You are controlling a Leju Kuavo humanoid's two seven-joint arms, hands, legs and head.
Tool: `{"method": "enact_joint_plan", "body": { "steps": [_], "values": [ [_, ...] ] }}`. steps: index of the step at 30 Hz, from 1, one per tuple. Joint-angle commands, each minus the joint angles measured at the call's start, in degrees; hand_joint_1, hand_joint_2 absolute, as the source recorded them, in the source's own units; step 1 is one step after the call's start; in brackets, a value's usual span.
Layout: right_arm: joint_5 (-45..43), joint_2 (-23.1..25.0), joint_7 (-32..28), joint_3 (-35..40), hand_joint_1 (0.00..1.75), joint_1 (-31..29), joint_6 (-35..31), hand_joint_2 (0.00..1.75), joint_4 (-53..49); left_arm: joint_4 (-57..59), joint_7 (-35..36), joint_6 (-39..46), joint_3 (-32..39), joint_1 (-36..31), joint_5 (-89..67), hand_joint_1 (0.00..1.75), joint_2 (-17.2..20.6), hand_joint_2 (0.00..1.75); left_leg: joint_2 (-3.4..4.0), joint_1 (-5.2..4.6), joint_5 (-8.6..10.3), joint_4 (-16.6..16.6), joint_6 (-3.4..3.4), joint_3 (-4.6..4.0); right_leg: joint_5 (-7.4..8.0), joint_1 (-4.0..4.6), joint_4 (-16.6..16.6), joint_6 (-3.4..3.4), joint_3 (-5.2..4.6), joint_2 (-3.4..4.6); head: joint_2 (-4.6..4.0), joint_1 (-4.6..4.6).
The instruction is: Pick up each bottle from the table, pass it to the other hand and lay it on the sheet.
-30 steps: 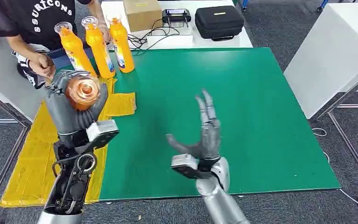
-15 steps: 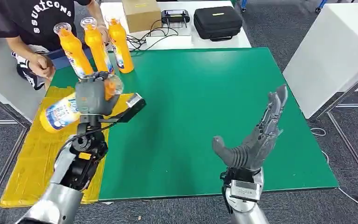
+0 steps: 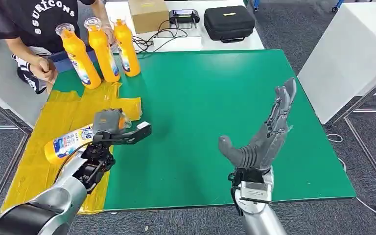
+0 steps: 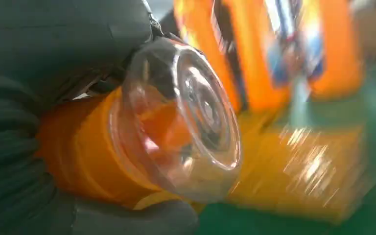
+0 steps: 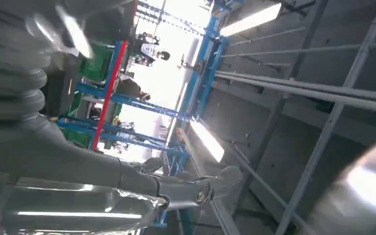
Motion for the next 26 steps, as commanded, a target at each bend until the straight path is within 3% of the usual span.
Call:
{"method": "enact_joint_plan", "body": {
  "steps": [1,2,4,5,6,11,17,19,20,21,23,24,25,26],
  "values": [
    [-0.33,-1.28,0.22,2.36,0.00,-3.74,-0.02,1.75,6.31,10.74,1.47,-4.49,1.05,-2.50,0.12,1.75,2.76,1.75,0.22,0.02,-0.10,-0.04,-0.12,0.27,-0.05,0.02,-0.06,-0.01,0.25,0.12,0.00,0.00],
    [-0.34,-1.29,0.30,2.32,0.00,-3.75,-0.02,1.75,6.32,10.83,1.51,-5.26,1.24,-2.56,0.00,1.75,2.72,1.75,0.29,0.04,-0.18,-0.03,-0.16,0.42,-0.11,0.04,-0.06,-0.01,0.38,0.15,0.00,-0.02],
    [-0.33,-1.26,0.66,2.22,0.00,-3.66,-0.02,1.75,6.51,10.79,2.07,-7.01,3.11,-2.15,0.88,0.00,2.68,1.75,0.20,0.05,-0.17,-0.01,-0.16,0.41,-0.13,0.03,-0.05,0.00,0.41,0.06,0.00,0.02],
    [-0.19,-1.27,0.69,2.08,0.00,-3.38,-0.02,1.75,6.58,10.49,1.75,-6.04,3.50,-1.48,1.00,0.00,2.86,1.75,0.18,0.03,-0.13,-0.04,-0.14,0.39,-0.09,0.01,-0.07,0.00,0.38,0.07,0.00,0.00],
    [-0.12,-1.26,0.51,2.03,0.00,-3.13,-0.02,1.75,6.70,10.70,1.31,-6.18,4.87,-1.32,1.95,0.00,2.73,0.00,0.23,0.02,-0.17,-0.06,-0.17,0.48,-0.11,0.01,-0.08,0.00,0.46,0.11,0.00,0.00],
    [-0.19,-1.22,0.84,1.99,0.00,-3.25,-0.02,1.75,7.13,9.74,-1.59,-2.77,7.89,-1.58,3.32,0.00,1.95,0.00,0.16,0.01,-0.13,-0.08,-0.16,0.48,-0.09,0.01,-0.09,-0.02,0.47,0.05,0.00,0.00],
    [-1.97,-3.01,2.61,3.36,0.00,-3.33,-0.02,1.75,6.92,2.49,-14.52,9.93,18.21,-2.32,14.06,0.00,-0.99,0.00,-0.09,0.03,0.00,-0.02,-0.07,0.19,-0.04,0.01,-0.03,0.00,0.23,-0.18,0.00,0.00],
    [-2.09,-3.17,2.66,3.28,0.00,-3.03,-0.02,1.75,6.75,-0.97,-17.40,9.48,19.72,-1.45,16.87,0.00,-1.57,0.00,-0.14,0.06,-0.01,0.01,-0.07,0.17,-0.05,0.05,-0.04,0.00,0.24,-0.22,0.00,0.00],
    [-2.17,-3.28,2.60,3.12,0.00,-2.65,-0.02,1.75,6.67,-5.31,-25.31,10.17,22.54,-0.15,23.98,0.00,-2.91,0.00,-0.14,0.07,-0.07,0.03,-0.11,0.27,-0.12,0.05,-0.04,0.01,0.34,-0.26,-0.02,0.02],
    [-1.79,-3.54,2.28,2.94,0.00,-2.23,-0.02,1.75,6.82,-11.38,-34.19,7.01,24.00,1.90,33.44,0.00,-4.13,0.00,-0.13,0.04,-0.04,-0.01,-0.08,0.23,-0.10,0.01,-0.04,0.02,0.29,-0.24,0.00,0.00],
    [-2.05,-3.74,1.44,2.78,0.00,-1.76,-0.02,1.75,7.10,-17.98,-33.57,3.63,21.73,4.72,36.39,0.00,-4.19,0.00,-0.09,0.02,-0.09,-0.03,-0.10,0.34,-0.13,0.01,-0.07,0.03,0.39,-0.21,-0.02,0.00],
    [-2.08,-3.82,1.27,2.79,0.00,-1.71,-0.02,1.75,7.17,-19.64,-35.74,0.81,21.48,5.39,39.84,0.00,-4.37,0.00,-0.04,0.02,-0.16,-0.04,-0.13,0.46,-0.19,0.02,-0.10,0.03,0.52,-0.20,0.00,0.00],
    [-2.22,-4.16,0.78,2.72,0.00,-1.55,-0.02,1.75,7.49,-24.34,-43.04,-9.04,20.65,7.39,50.36,0.00,-4.30,0.00,-0.06,0.01,-0.05,-0.04,-0.08,0.26,-0.09,0.01,-0.09,0.02,0.30,-0.18,0.00,0.00],
    [-2.33,-4.28,0.39,2.56,0.00,-1.44,-0.02,1.75,7.73,-27.79,-44.52,-11.00,19.24,8.93,53.88,0.00,-4.06,0.00,-0.06,0.02,-0.14,-0.04,-0.12,0.43,-0.17,0.03,-0.12,0.02,0.50,-0.22,0.00,0.02]
  ]
}}
